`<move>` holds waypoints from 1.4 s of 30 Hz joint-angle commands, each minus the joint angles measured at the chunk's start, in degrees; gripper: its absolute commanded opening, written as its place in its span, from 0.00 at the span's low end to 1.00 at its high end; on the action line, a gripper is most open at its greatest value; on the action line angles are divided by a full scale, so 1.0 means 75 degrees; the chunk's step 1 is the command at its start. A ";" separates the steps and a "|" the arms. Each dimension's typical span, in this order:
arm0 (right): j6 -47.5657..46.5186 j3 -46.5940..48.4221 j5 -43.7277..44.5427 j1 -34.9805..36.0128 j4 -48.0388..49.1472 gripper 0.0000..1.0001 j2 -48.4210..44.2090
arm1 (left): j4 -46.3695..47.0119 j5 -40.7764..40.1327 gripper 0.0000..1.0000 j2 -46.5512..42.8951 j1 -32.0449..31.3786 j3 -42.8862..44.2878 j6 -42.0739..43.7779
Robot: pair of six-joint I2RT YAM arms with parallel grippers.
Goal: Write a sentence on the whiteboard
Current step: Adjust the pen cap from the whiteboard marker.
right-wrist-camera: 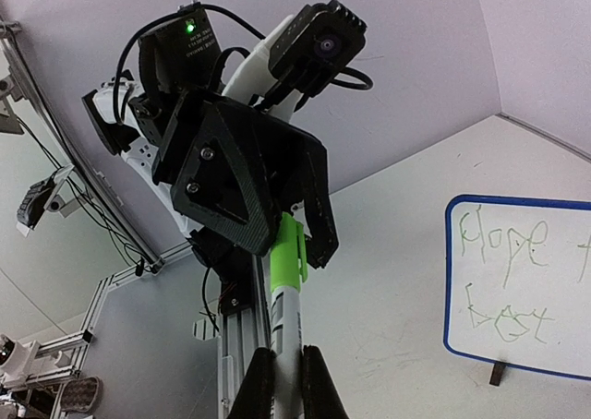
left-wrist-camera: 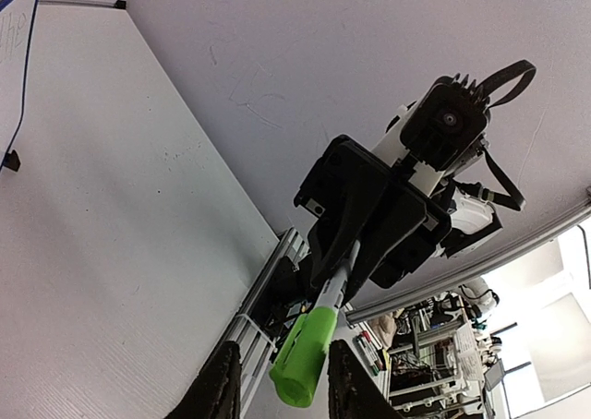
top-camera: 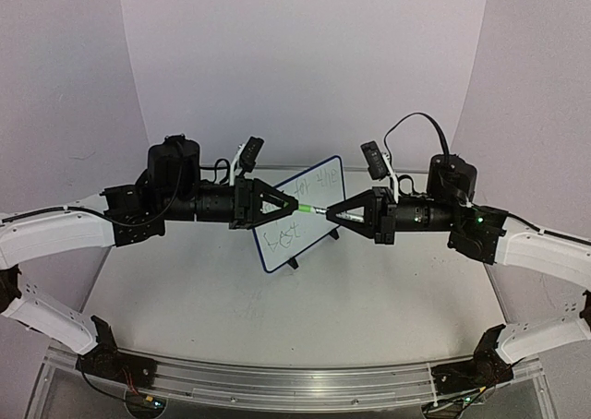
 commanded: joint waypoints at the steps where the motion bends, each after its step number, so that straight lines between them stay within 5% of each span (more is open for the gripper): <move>1: 0.0000 0.0145 -0.0017 0.0053 0.0387 0.00 -0.0139 | 0.0433 0.0171 0.27 -0.0129 0.0032 -0.0013 -0.0031; 12: -0.0070 0.0233 -0.0083 0.0057 0.0409 0.00 0.0057 | 0.0474 0.0392 0.00 -0.0054 0.0029 -0.0001 -0.0069; 42: -0.0578 0.1374 -0.0680 0.0392 0.1094 0.00 0.1288 | 0.1262 0.1926 0.00 0.0350 0.0031 -0.0011 -0.0183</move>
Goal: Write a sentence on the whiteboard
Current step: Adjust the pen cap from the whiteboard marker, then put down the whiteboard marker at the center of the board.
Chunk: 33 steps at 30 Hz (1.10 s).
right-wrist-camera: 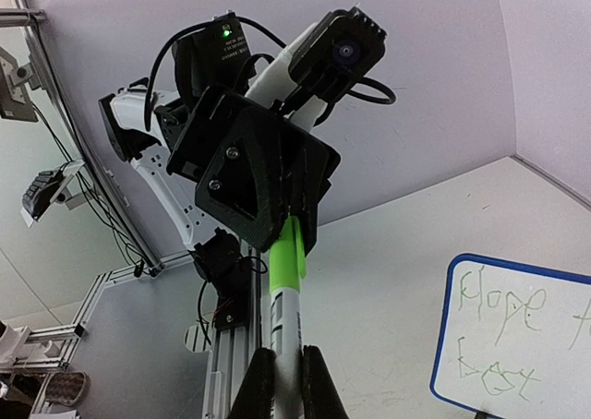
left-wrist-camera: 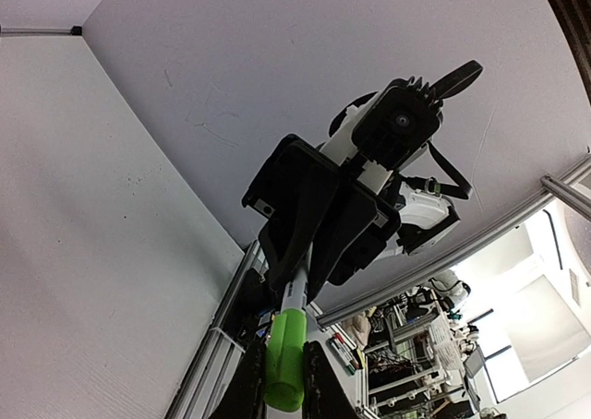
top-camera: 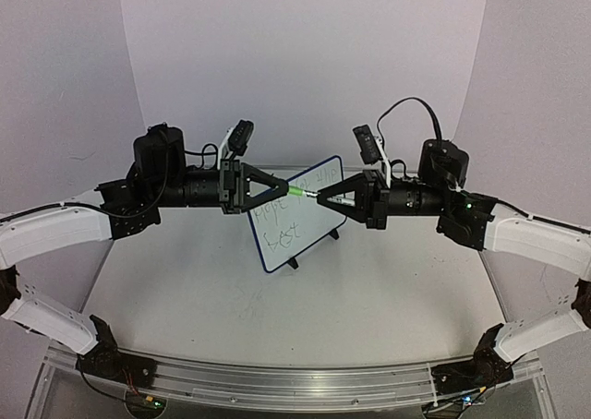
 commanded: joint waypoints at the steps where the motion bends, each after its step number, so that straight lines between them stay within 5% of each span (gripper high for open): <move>1: -0.0186 0.0661 -0.0133 0.0480 0.0602 0.00 0.0566 | 0.0371 0.0742 0.00 0.0403 -0.0496 -0.0001 0.0040; 6: -0.0217 0.0574 0.0457 0.0492 0.0491 0.00 0.0531 | -0.0613 0.0116 0.03 0.0296 -0.0472 0.0094 0.0645; 11: -0.0404 0.0188 0.2332 0.0478 -0.0715 0.00 0.0028 | -0.2743 -0.1402 0.52 -0.0156 -0.0113 0.0403 0.1845; 16: -0.0368 -0.0304 0.4752 0.0391 -0.2288 0.00 -0.0648 | -0.4103 -0.2827 0.81 -0.0444 0.0366 0.0567 0.2543; 24: 0.0197 -0.1311 0.5809 -0.0513 -0.3278 0.00 -0.0607 | -0.4466 -0.3632 0.90 -0.0831 0.1586 0.0136 0.2994; 33: 0.0406 -0.1783 0.5353 -0.1430 -0.2119 0.00 0.0957 | -0.3738 -0.3565 0.93 -0.0799 0.3225 -0.1018 0.3134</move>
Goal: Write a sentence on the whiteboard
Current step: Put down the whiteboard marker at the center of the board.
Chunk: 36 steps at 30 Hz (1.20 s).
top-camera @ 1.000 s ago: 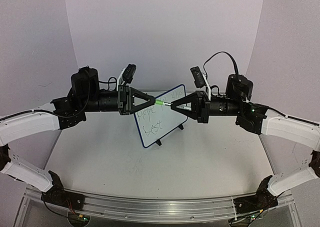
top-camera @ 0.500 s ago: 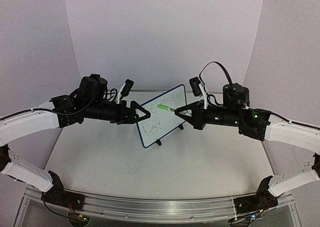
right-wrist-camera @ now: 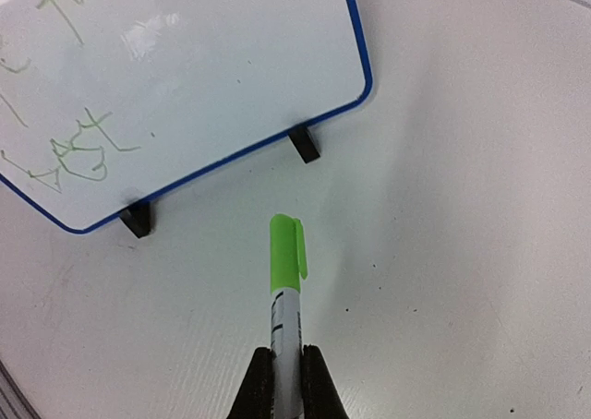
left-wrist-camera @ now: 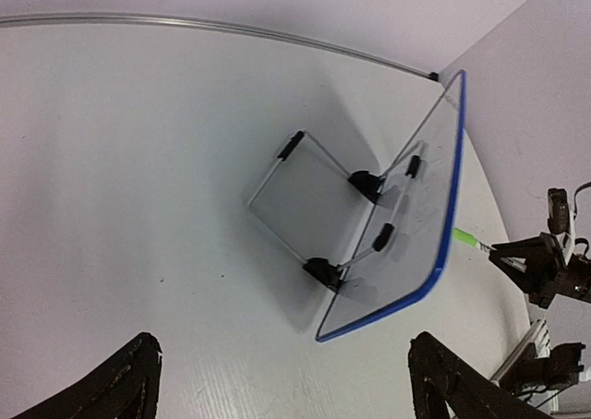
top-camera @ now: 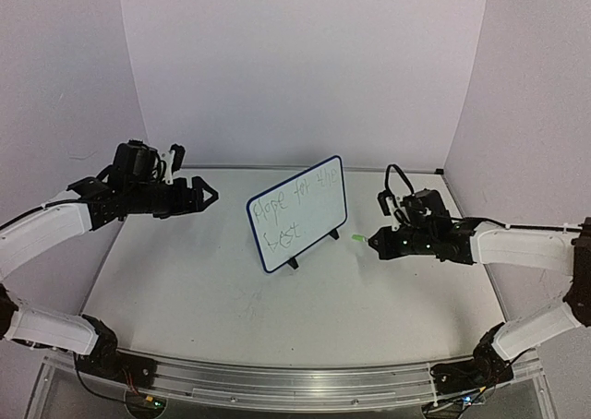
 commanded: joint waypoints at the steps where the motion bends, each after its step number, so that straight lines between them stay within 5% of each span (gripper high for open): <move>1: 0.0154 -0.0040 -0.0147 -0.0191 0.0880 0.00 0.0689 | 0.0505 -0.0111 0.93 0.0124 0.0480 -0.0439 0.0198; 10: 0.0452 -0.0191 -0.0297 -0.0492 0.1607 0.07 0.1673 | 0.0913 -0.0661 0.93 0.0492 0.0746 -0.0831 0.0563; 25: 0.0395 -0.0328 -0.0092 -0.0963 0.1520 0.83 0.1338 | 0.1253 -0.1098 0.96 0.0600 0.1110 -0.1040 0.0869; 28: 0.0217 -0.0155 -0.0110 -0.1282 0.1291 0.92 0.1289 | 0.1527 -0.1106 0.96 0.0728 0.1406 -0.1094 0.0943; 36: -0.0083 -0.0077 -0.0287 -0.2625 0.1000 0.98 0.0723 | 0.2605 -0.1747 0.97 0.0630 0.2558 -0.1511 0.1153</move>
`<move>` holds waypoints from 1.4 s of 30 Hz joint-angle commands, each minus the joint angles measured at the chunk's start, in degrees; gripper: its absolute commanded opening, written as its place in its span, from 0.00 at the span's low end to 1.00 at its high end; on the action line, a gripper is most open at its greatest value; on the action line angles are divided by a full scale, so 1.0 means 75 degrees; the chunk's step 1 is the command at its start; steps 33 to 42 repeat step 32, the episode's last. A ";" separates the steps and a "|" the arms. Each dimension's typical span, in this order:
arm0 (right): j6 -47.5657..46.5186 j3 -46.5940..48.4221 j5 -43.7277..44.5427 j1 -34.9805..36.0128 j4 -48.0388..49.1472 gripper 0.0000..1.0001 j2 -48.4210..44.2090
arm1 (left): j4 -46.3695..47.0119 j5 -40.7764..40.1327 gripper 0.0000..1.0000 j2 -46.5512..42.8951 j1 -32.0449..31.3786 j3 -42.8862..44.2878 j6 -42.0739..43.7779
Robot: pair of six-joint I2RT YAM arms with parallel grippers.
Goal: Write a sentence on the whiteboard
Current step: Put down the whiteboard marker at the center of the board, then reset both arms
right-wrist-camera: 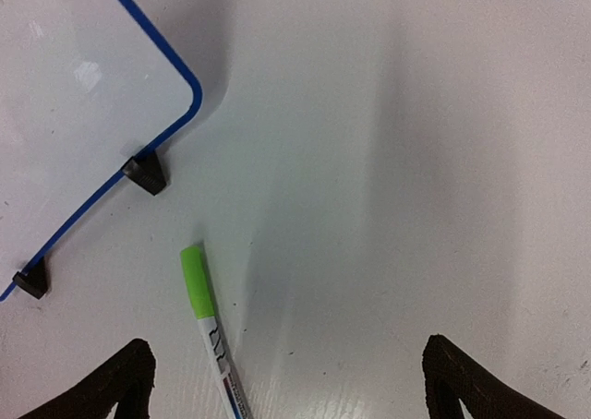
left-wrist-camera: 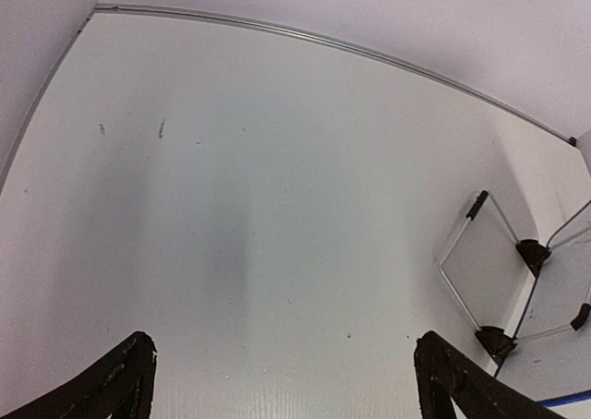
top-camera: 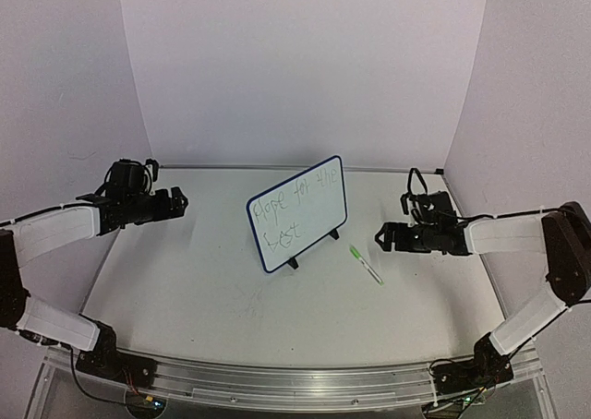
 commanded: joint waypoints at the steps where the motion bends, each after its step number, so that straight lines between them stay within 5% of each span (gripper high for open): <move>1: -0.0271 0.0136 -0.0003 -0.0798 -0.0066 0.98 -0.0709 | 0.1069 -0.0451 0.98 -0.0247 0.0658 -0.0279 0.0213; 10: -0.0796 -0.1431 0.0265 -0.1446 0.2077 0.98 -0.2312 | 0.3514 -0.1884 1.00 -0.1549 0.0865 -0.2156 0.1071; 19: -0.1008 -0.2680 0.0866 -0.1627 0.3636 0.98 -0.2922 | 0.4174 -0.2824 0.99 -0.1641 0.0865 -0.3389 0.1114; 42: -0.0975 -0.2795 0.0927 -0.1640 0.3785 0.98 -0.3030 | 0.4124 -0.3251 0.99 -0.1918 0.0863 -0.3561 0.0954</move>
